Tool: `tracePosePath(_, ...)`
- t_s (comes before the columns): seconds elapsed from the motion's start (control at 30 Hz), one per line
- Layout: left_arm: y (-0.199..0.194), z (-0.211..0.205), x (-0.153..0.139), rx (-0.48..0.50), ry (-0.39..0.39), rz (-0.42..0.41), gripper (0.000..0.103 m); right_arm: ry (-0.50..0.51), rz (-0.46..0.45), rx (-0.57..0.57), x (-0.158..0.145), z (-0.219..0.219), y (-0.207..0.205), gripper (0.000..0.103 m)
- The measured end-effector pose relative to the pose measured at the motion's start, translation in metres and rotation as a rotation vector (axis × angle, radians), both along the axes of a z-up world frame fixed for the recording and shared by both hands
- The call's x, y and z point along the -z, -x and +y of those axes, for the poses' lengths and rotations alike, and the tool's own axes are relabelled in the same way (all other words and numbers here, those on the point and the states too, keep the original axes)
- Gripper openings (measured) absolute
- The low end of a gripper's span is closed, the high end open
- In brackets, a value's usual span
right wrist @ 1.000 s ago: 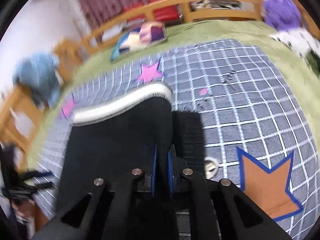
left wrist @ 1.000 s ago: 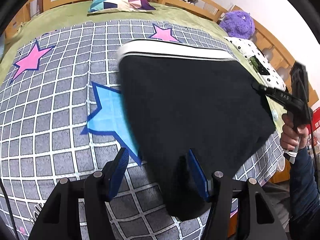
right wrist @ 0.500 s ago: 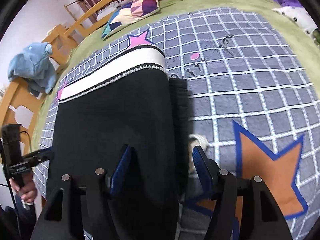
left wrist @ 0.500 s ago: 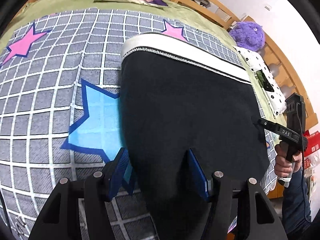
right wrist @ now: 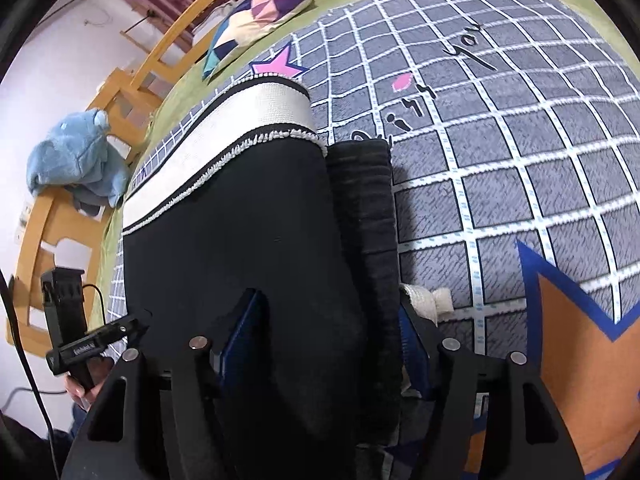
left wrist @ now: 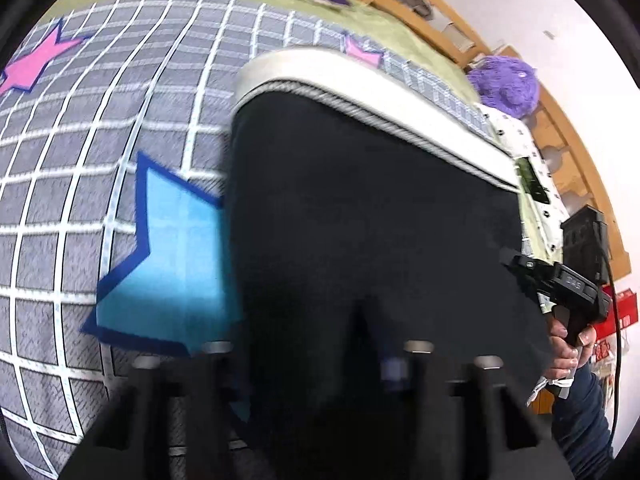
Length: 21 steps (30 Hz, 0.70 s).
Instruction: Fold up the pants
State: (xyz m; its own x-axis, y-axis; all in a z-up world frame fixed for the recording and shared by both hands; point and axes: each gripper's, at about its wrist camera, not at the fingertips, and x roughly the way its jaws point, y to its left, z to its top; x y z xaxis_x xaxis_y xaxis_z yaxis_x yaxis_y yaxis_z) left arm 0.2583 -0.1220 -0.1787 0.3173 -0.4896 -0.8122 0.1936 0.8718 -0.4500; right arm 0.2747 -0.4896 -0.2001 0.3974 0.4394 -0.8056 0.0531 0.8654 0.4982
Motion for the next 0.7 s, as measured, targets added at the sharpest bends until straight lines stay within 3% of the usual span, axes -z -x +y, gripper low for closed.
tracePosePath(0.1,-0.001,0.004,-0.016,0.010,0.007,-0.040,0.017,0.038,-0.021,0.037,-0.017,0.003,0.007,0.049)
tracePosePath(0.17,-0.001,0.011,-0.032,0.031,0.036,-0.071,0.015,0.044,-0.065,0.061,-0.037,0.005,0.016,0.028)
tracePosePath(0.23,0.000,0.017,-0.047,0.041,0.057,-0.094,0.014,0.013,-0.102,0.077,-0.059,0.010,0.026,0.023)
tracePosePath(0.4,0.002,0.059,-0.080,0.006,0.047,-0.165,0.011,0.085,-0.140,0.021,-0.087,0.069,0.033,0.021)
tracePosePath(0.57,0.006,0.141,-0.097,-0.095,-0.010,-0.192,0.010,-0.029,-0.147,-0.036,-0.084,0.140,0.016,0.020)
tracePosePath(0.7,0.005,0.202,-0.089,-0.167,-0.063,-0.167,0.011,-0.078,-0.132,-0.113,-0.069,0.208,-0.002,0.020)
